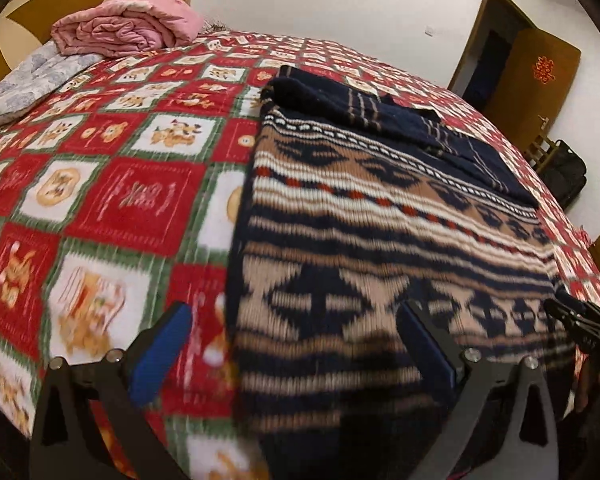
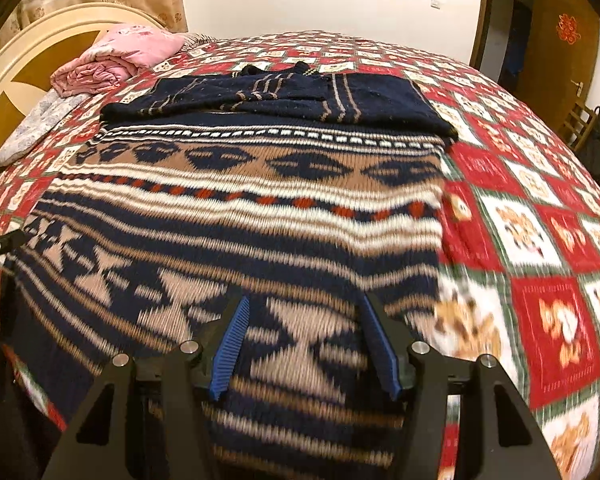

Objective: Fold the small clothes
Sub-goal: 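Move both tools to the patterned hem edge and close on it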

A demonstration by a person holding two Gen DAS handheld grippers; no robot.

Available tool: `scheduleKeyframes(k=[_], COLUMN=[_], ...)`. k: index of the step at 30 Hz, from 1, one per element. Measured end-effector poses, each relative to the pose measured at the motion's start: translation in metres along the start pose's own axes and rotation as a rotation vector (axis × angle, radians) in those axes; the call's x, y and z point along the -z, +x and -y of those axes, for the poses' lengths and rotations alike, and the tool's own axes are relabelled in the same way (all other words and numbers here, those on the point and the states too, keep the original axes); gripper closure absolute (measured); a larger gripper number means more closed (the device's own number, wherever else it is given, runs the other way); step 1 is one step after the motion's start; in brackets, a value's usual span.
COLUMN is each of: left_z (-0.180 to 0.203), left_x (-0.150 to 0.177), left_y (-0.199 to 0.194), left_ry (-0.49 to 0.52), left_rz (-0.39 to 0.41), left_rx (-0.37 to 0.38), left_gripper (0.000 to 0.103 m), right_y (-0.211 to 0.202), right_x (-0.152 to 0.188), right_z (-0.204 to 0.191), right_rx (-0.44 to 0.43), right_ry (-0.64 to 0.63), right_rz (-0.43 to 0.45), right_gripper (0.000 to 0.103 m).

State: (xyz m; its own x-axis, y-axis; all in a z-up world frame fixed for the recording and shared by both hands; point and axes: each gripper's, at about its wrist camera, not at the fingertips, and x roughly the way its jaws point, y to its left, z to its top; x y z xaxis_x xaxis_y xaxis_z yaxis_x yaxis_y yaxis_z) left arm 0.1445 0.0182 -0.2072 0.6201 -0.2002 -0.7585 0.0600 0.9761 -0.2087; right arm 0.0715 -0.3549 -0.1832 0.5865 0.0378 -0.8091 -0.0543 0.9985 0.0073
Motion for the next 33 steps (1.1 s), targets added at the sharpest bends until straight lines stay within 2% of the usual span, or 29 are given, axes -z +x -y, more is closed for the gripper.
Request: scheduleKeyframes(k=[8, 17, 22, 26, 29, 31, 33], left_z=[-0.003, -0.001, 0.003, 0.001, -0.001, -0.004, -0.004], left_x=[0.032, 0.057, 0.064, 0.064, 0.065, 0.066, 0.067], left_y=[-0.026, -0.034, -0.026, -0.028, -0.030, -0.032, -0.033], left_ry=[0.040, 0.041, 0.053, 0.042, 0.033, 0.027, 0.022], left_rz=[0.020, -0.035, -0.087, -0.072, -0.070, -0.067, -0.069], left_rx=[-0.006, 0.024, 0.055, 0.071, 0.083, 0.092, 0.093], left_gripper=[0.000, 0.002, 0.021, 0.026, 0.035, 0.044, 0.047], right_y=[-0.021, -0.043, -0.050, -0.057, -0.062, -0.064, -0.067], right_x=[0.030, 0.058, 0.073, 0.084, 0.094, 0.100, 0.104], right_z=[0.002, 0.014, 0.032, 0.034, 0.031, 0.028, 0.025], right_rx=[0.006, -0.011, -0.010, -0.035, -0.052, -0.060, -0.078], right_ry=[0.010, 0.082, 0.139, 0.157, 0.151, 0.140, 0.128], right_rz=[0.000, -0.026, -0.049, -0.054, -0.064, -0.067, -0.069], right_gripper=[0.044, 0.044, 0.044, 0.044, 0.044, 0.044, 0.047])
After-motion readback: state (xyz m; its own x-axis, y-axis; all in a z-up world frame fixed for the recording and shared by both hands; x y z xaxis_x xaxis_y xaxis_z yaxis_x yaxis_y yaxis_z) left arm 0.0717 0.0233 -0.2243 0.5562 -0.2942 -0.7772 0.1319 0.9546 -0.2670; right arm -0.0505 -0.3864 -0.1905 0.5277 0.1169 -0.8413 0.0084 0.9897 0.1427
